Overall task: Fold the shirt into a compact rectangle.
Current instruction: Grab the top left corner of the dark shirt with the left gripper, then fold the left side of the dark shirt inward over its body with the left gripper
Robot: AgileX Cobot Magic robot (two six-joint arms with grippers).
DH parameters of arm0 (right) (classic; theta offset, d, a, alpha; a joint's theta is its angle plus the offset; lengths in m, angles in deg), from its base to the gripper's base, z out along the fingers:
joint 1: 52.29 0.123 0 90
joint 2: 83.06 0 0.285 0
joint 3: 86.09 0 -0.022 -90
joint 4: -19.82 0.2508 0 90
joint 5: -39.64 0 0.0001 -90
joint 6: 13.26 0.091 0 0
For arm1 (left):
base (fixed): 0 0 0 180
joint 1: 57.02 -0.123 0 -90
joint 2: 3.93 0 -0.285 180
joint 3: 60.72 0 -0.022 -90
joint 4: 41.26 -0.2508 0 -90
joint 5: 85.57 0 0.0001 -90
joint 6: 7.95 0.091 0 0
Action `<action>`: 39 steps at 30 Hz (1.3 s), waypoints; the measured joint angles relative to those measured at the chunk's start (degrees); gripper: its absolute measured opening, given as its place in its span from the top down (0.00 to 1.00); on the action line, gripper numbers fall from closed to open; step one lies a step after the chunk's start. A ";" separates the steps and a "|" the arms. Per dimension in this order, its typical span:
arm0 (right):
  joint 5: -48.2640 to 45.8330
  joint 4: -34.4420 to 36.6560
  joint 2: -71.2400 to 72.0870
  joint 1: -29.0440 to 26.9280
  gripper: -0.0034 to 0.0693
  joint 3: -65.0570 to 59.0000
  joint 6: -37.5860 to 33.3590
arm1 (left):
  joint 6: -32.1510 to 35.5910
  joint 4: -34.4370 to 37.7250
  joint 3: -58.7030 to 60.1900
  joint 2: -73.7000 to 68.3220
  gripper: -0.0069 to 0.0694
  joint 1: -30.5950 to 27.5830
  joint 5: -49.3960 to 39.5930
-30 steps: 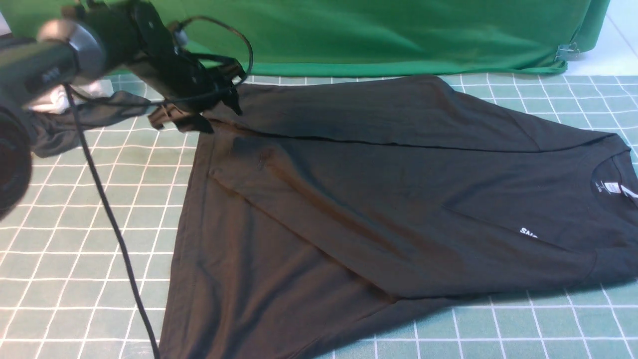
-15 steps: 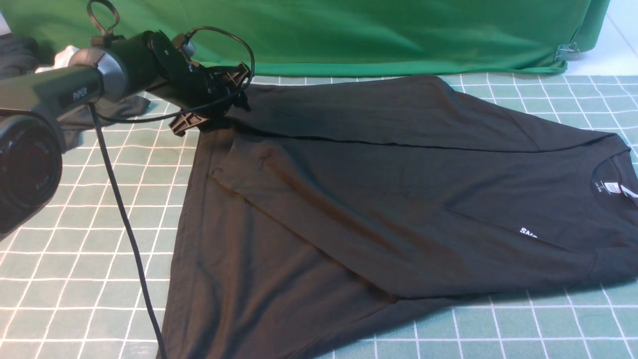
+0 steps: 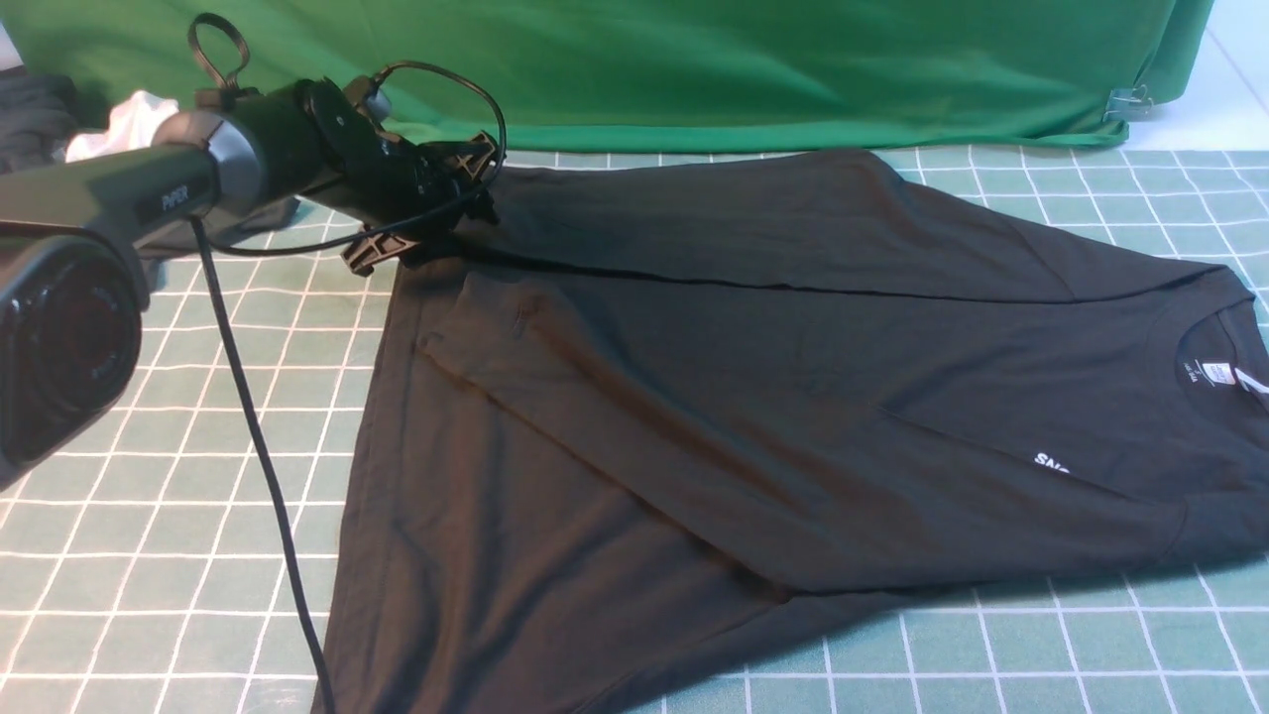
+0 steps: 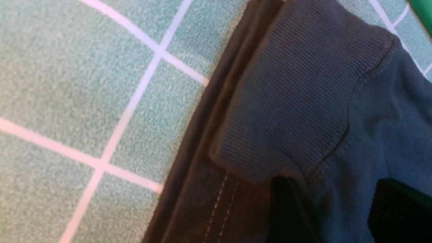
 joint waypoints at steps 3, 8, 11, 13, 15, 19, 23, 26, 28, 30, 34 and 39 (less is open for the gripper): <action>0.00 0.00 0.00 0.00 0.63 0.00 0.00 | 0.21 0.00 0.00 -0.18 0.59 0.00 0.07; -0.74 0.00 0.00 0.00 0.63 0.00 0.00 | 1.52 0.05 0.00 -0.34 0.88 -0.01 -0.59; -1.76 0.00 0.00 0.00 0.63 0.00 -0.10 | 3.14 0.05 0.19 0.85 0.89 -0.01 -2.94; -2.12 0.00 0.00 0.00 0.63 0.00 -0.10 | 5.19 0.05 0.37 2.93 0.89 -0.01 -4.48; -2.19 0.00 0.00 0.00 0.63 0.00 -0.15 | 7.64 0.05 0.37 6.61 0.89 -0.01 -5.16; -2.36 0.00 0.00 0.00 0.63 0.00 -0.20 | 11.20 0.39 0.37 13.73 0.89 -0.01 -8.15; -2.64 0.00 0.00 0.00 0.63 0.00 -0.20 | 12.28 0.21 0.37 19.57 0.89 -0.01 -14.16; -2.64 0.00 0.00 0.00 0.63 0.00 -0.20 | 12.47 0.01 0.37 21.25 0.89 -0.01 -18.76; -2.64 0.00 0.00 0.00 0.63 0.00 -0.20 | 12.68 -0.20 0.37 21.79 0.89 0.12 -23.52; -2.64 0.00 0.00 0.00 0.63 0.00 -0.20 | 12.74 -2.25 0.82 21.88 0.89 0.95 -30.04; -2.97 0.00 0.00 0.00 0.63 0.00 -0.20 | 12.88 -8.46 5.58 22.19 0.89 3.59 -34.76; -4.14 0.00 0.00 0.00 0.63 0.00 -0.20 | 12.88 -11.82 14.05 22.30 0.89 5.27 -35.58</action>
